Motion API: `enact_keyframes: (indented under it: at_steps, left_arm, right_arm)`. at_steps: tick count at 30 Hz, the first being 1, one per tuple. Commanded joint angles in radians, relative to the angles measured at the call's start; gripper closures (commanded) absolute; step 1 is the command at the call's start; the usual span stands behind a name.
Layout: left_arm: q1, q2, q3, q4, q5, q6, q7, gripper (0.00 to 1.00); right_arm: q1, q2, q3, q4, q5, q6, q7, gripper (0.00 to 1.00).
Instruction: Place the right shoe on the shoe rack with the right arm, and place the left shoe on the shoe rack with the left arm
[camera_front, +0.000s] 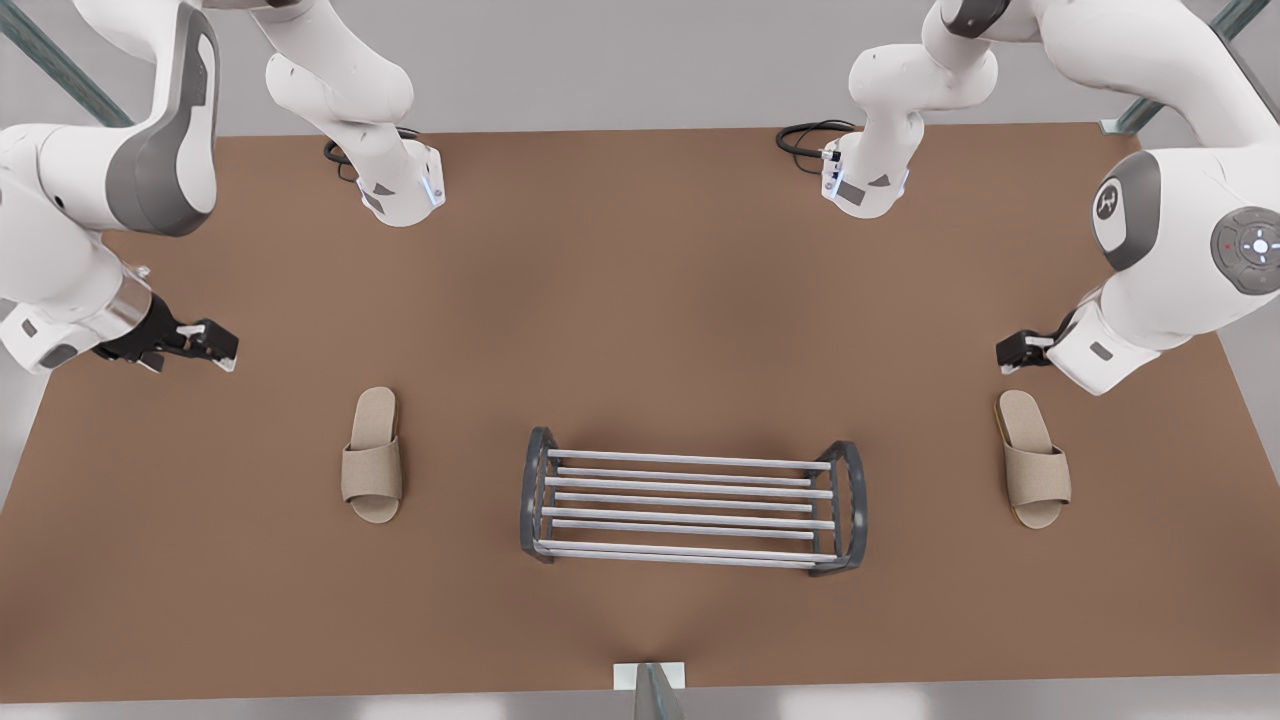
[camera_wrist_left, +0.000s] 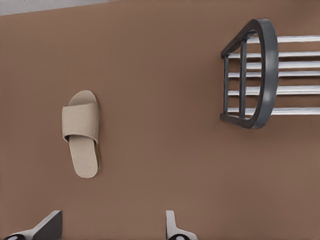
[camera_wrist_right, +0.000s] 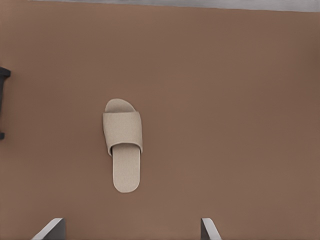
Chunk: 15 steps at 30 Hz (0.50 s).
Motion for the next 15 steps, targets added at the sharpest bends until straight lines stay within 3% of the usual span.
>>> enact_keyframes:
  at_steps: [1, 3, 6, 10, 11, 13, 15]
  left_arm:
    - [0.0, -0.001, 0.0, -0.001, 0.002, 0.025, 0.043, 0.0]
    - [0.002, 0.005, 0.0, -0.004, 0.003, 0.037, 0.044, 0.0]
    - [0.0, -0.064, 0.0, -0.181, 0.149, 0.208, 0.286, 0.0]
    - [0.0, -0.251, 0.012, -0.669, 0.463, 0.756, 0.566, 0.0]
    - [0.0, -0.28, 0.058, -0.8, 0.595, 0.958, 0.581, 0.0]
    - [0.0, -0.272, 0.231, -0.918, 1.071, 1.348, 0.57, 0.0]
    - [-0.001, -0.246, 0.273, -0.939, 1.414, 1.465, 0.269, 0.0]
  right_arm:
    - [-0.001, 0.0, -0.001, -0.008, 0.0, 0.039, -0.024, 0.0]
    - [0.004, -0.004, 0.0, -0.029, 0.0, 0.034, -0.022, 0.0]
    - [0.007, -0.01, 0.011, -0.048, 0.0, 0.048, -0.039, 0.0]
    - [0.007, -0.101, 0.085, -0.296, -0.032, 0.274, -0.071, 0.0]
    - [0.007, -0.098, 0.111, -0.319, -0.038, 0.319, -0.172, 0.0]
    - [0.007, -0.128, 0.158, -0.445, -0.199, 0.407, -0.298, 0.0]
    - [0.005, -0.124, 0.186, -0.54, -0.339, 0.442, -0.314, 0.0]
